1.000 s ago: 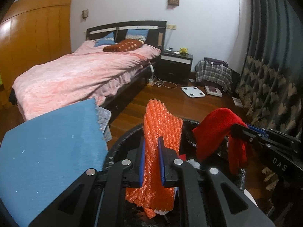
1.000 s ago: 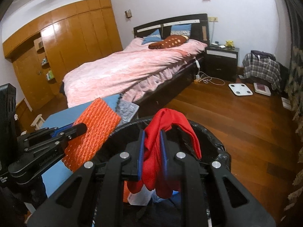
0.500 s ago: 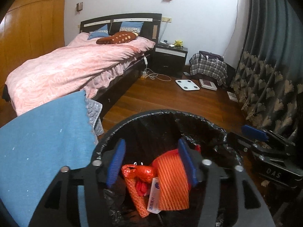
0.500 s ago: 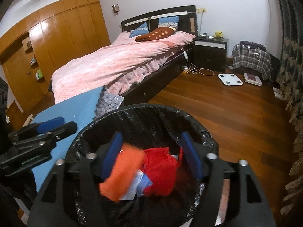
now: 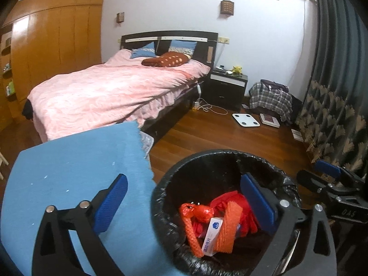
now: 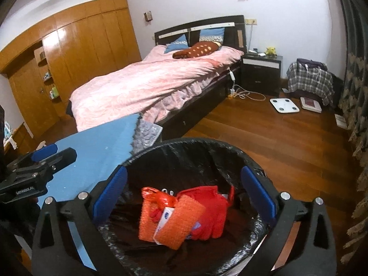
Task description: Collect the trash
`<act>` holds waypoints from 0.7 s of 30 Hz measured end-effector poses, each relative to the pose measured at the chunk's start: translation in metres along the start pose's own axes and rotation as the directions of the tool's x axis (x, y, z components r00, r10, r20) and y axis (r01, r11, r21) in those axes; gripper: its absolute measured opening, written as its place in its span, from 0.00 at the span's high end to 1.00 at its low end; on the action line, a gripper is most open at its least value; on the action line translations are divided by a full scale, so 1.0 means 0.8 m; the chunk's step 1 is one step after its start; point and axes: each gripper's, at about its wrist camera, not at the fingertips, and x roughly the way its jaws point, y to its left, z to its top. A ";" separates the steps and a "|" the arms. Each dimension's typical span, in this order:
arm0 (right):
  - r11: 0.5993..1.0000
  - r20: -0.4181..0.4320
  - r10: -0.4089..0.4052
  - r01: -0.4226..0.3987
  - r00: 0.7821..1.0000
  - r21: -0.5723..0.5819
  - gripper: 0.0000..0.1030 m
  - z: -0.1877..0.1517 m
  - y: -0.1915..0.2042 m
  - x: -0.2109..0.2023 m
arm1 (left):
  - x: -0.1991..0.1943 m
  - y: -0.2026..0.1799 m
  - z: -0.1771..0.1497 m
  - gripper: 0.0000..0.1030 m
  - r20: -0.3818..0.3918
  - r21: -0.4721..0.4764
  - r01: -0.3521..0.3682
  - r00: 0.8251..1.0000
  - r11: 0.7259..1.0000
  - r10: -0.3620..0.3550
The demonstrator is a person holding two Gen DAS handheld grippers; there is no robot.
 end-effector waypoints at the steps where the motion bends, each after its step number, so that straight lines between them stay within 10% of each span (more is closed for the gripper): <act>1: 1.000 0.003 0.007 -0.007 1.000 -0.005 0.06 0.003 0.006 -0.004 | -0.004 0.003 -0.001 0.06 0.001 -0.002 -0.006 1.000 1.000 0.006; 21: 0.990 0.031 0.086 -0.082 0.996 -0.114 0.05 0.017 0.092 -0.078 | -0.111 0.025 -0.015 0.06 0.080 0.001 -0.086 0.993 0.996 0.086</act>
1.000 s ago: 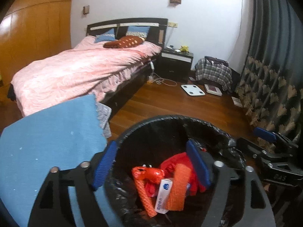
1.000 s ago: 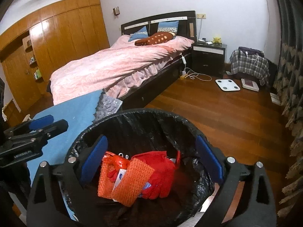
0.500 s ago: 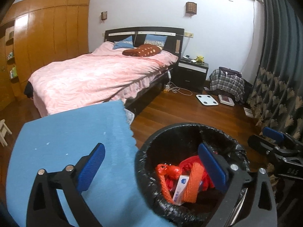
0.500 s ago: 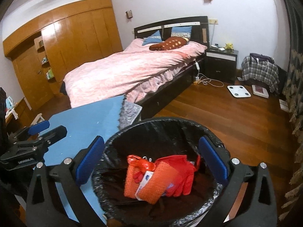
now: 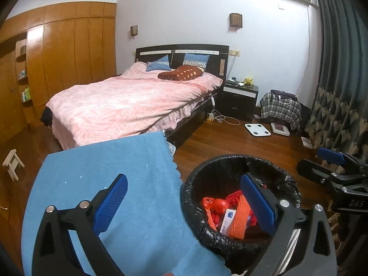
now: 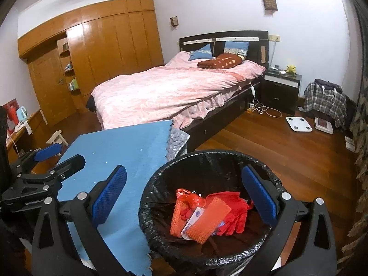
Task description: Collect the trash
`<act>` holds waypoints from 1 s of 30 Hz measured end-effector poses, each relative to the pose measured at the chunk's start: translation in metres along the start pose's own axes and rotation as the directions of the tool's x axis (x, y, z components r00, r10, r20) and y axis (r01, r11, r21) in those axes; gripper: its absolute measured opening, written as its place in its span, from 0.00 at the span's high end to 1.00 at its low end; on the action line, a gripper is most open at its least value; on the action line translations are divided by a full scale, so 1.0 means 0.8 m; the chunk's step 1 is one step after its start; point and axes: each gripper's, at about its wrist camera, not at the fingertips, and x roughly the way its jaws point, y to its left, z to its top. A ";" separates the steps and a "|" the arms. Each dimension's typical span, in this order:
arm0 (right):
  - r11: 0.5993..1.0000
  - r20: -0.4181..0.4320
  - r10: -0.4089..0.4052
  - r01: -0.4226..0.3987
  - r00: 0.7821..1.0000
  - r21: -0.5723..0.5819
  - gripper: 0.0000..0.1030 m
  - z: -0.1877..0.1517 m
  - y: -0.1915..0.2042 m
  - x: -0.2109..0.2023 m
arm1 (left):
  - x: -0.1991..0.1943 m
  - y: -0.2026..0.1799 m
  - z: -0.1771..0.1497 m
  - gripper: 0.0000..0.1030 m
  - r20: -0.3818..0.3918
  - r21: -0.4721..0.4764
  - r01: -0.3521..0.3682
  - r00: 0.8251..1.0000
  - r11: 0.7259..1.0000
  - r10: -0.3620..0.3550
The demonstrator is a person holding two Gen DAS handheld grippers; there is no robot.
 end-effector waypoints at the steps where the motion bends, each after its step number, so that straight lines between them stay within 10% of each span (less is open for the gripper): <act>1: 1.000 0.001 0.004 -0.004 1.000 -0.003 0.05 0.001 0.003 -0.003 | -0.003 0.000 0.000 0.06 0.003 0.001 -0.001 1.000 1.000 0.001; 30: 0.999 0.015 0.026 -0.025 1.000 -0.040 0.05 0.004 0.029 -0.027 | -0.041 -0.003 0.000 0.06 0.056 -0.007 -0.013 0.998 1.000 0.014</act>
